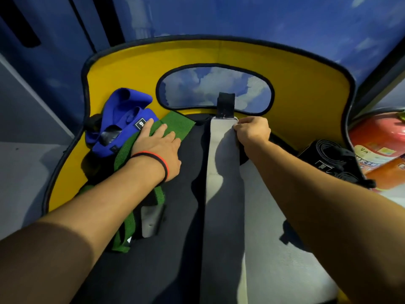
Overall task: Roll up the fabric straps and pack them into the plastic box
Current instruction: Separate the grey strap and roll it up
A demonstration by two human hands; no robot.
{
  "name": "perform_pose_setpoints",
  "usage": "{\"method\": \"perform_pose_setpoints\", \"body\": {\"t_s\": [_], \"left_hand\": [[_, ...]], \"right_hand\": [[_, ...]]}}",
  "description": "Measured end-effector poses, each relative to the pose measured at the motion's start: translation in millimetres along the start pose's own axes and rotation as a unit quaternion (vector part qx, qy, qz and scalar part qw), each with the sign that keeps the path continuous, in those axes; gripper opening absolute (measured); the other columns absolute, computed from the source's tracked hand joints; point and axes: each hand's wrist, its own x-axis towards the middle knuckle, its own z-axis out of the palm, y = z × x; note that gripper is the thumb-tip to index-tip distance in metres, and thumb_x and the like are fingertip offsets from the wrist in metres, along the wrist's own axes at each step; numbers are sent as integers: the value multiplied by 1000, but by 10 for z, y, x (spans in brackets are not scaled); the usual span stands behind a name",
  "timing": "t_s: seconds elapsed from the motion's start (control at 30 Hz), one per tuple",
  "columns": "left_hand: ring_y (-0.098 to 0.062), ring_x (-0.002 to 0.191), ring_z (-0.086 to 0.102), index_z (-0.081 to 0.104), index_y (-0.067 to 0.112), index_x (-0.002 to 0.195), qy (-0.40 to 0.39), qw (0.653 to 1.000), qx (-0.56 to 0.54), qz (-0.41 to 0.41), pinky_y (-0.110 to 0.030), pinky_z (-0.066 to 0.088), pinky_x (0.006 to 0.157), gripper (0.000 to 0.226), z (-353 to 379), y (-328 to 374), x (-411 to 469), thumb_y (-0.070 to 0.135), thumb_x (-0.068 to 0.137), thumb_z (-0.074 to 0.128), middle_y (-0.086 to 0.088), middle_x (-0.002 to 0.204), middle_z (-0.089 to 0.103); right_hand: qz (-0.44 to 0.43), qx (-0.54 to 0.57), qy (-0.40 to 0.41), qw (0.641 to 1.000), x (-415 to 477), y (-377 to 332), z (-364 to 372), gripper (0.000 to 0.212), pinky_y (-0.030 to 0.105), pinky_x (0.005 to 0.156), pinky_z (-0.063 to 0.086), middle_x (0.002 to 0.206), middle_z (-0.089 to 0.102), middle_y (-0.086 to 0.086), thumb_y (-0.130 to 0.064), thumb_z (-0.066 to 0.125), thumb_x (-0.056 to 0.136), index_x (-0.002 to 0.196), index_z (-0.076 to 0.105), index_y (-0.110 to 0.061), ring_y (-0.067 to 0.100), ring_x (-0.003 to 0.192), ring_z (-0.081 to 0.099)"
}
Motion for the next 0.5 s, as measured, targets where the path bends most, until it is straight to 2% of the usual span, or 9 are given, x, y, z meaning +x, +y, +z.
{"method": "perform_pose_setpoints", "body": {"t_s": [0.07, 0.2, 0.33, 0.43, 0.5], "left_hand": [[-23, 156, -1, 15, 25, 160, -7, 1000, 0, -3, -56, -9, 122, 64, -9, 17, 22, 47, 101, 28, 5, 168, 11], [-24, 156, 0, 17, 27, 160, -2, 1000, 1, -3, -57, -11, 122, 63, -32, 79, -30, 42, 100, 32, 2, 168, 12], [-24, 155, 10, 35, 28, 152, 41, 998, -46, 32, -53, -9, 122, 57, -116, 179, -268, 45, 99, 42, 0, 162, 29], [-22, 151, 23, 46, 29, 145, 80, 987, -125, 66, -47, 1, 125, 50, -215, 242, -556, 45, 98, 49, 3, 152, 43], [-21, 143, 37, 51, 29, 142, 83, 968, -222, 79, -41, 19, 123, 46, -270, 288, -791, 42, 98, 53, 4, 147, 50]], "right_hand": [[-2, 7, 11, 1000, -18, 11, 2, 19, 25, 86, 49, 101, 67, 0, -19, 76, 90, 109, 76, -16, 16, 95, 60], [-38, 19, 22, 999, -221, 52, -84, 28, 30, 94, 53, 107, 70, 1, -21, 75, 92, 118, 73, -13, 16, 101, 64], [-76, 7, 0, 997, -595, 136, -267, 34, 27, 93, 52, 112, 73, 0, -26, 76, 90, 121, 72, -14, 14, 103, 66], [-85, -10, -29, 996, -931, 204, -433, 31, 27, 85, 53, 104, 72, -1, -25, 73, 90, 120, 73, -15, 14, 96, 68], [-96, -31, -61, 993, -1189, 259, -561, 29, 27, 80, 55, 97, 72, -4, -28, 74, 88, 115, 75, -16, 11, 88, 68]]}}
